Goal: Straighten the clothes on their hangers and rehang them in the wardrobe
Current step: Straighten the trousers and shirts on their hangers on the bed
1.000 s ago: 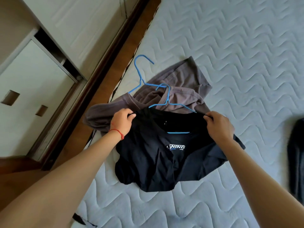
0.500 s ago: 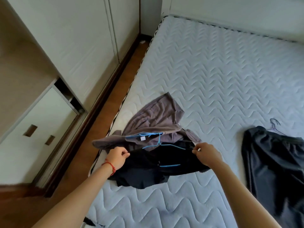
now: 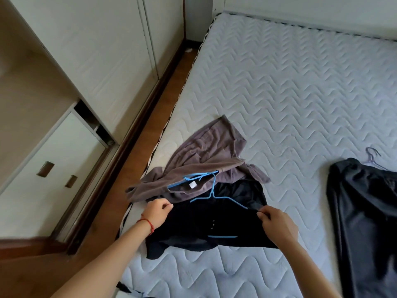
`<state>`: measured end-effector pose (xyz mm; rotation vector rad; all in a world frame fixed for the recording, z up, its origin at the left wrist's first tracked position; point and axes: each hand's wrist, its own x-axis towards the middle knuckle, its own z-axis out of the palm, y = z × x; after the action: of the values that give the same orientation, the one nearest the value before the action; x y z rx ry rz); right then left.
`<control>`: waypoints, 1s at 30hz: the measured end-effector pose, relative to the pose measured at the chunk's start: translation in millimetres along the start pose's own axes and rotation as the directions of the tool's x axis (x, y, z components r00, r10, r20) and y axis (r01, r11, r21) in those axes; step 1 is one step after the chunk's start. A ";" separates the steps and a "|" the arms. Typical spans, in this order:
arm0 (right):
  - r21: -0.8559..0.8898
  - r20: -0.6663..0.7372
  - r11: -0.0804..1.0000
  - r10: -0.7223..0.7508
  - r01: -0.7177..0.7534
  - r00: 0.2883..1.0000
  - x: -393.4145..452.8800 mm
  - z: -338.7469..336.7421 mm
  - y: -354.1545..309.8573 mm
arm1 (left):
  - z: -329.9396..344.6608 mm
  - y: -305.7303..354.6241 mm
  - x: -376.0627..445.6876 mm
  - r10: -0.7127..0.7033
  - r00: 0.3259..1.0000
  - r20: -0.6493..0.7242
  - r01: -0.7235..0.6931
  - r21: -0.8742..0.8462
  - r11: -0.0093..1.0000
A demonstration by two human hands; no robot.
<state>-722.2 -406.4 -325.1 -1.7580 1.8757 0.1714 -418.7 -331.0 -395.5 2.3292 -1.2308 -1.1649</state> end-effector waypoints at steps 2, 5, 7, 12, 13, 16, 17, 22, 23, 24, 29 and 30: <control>0.070 0.030 0.997 0.027 -0.029 0.999 3.3 8.7 3.7 | 3.2 0.9 10.2 0.017 0.997 -0.076 -0.016 0.006 1.000; 0.192 0.077 0.980 0.038 -0.052 0.996 7.8 17.5 6.8 | 8.5 6.0 27.7 0.149 0.936 -0.320 -0.129 0.084 0.988; 0.274 0.082 0.960 0.026 -0.048 0.996 12.3 19.8 7.1 | 10.4 13.1 44.5 0.251 0.904 -0.345 -0.193 0.193 0.962; 0.332 0.047 0.941 0.049 -0.062 0.998 22.6 24.5 8.6 | 17.5 28.0 84.3 0.110 0.992 0.056 -0.122 0.333 0.935; 0.338 0.044 0.939 0.055 -0.067 0.998 24.5 26.0 9.6 | 19.4 29.4 86.7 0.074 0.991 0.116 -0.109 0.330 0.938; 0.349 0.046 0.934 0.069 -0.080 0.997 25.5 29.7 13.2 | 25.9 32.8 85.5 0.039 0.985 0.165 -0.067 0.169 0.983; 0.360 0.044 0.929 0.076 -0.087 0.996 25.6 31.0 15.0 | 27.0 33.7 84.5 0.043 0.988 0.149 -0.060 0.111 0.992; 0.381 0.044 0.917 0.110 -0.119 0.993 23.5 33.0 23.0 | 23.4 26.6 75.8 0.111 0.990 0.091 -0.111 0.001 0.994; 0.385 0.037 0.915 0.117 -0.122 0.992 23.6 32.8 24.8 | 21.1 24.8 73.9 0.133 0.988 0.084 -0.135 0.012 0.991; 0.388 0.029 0.913 0.126 -0.127 0.992 23.6 32.4 26.4 | 18.1 23.4 73.0 0.151 0.986 0.069 -0.152 0.009 0.988; 0.383 0.008 0.903 0.209 -0.196 0.978 20.6 35.2 36.6 | -3.2 27.5 77.0 0.176 0.978 -0.114 -0.190 -0.130 0.973; 0.386 0.001 0.901 0.217 -0.200 0.976 18.0 35.7 38.3 | -7.4 30.0 79.1 0.174 0.971 -0.162 -0.196 -0.136 0.971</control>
<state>-747.5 -400.9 -374.0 -1.3048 1.9669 -0.1489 -405.0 -412.1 -416.3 2.0983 -1.2310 -0.9669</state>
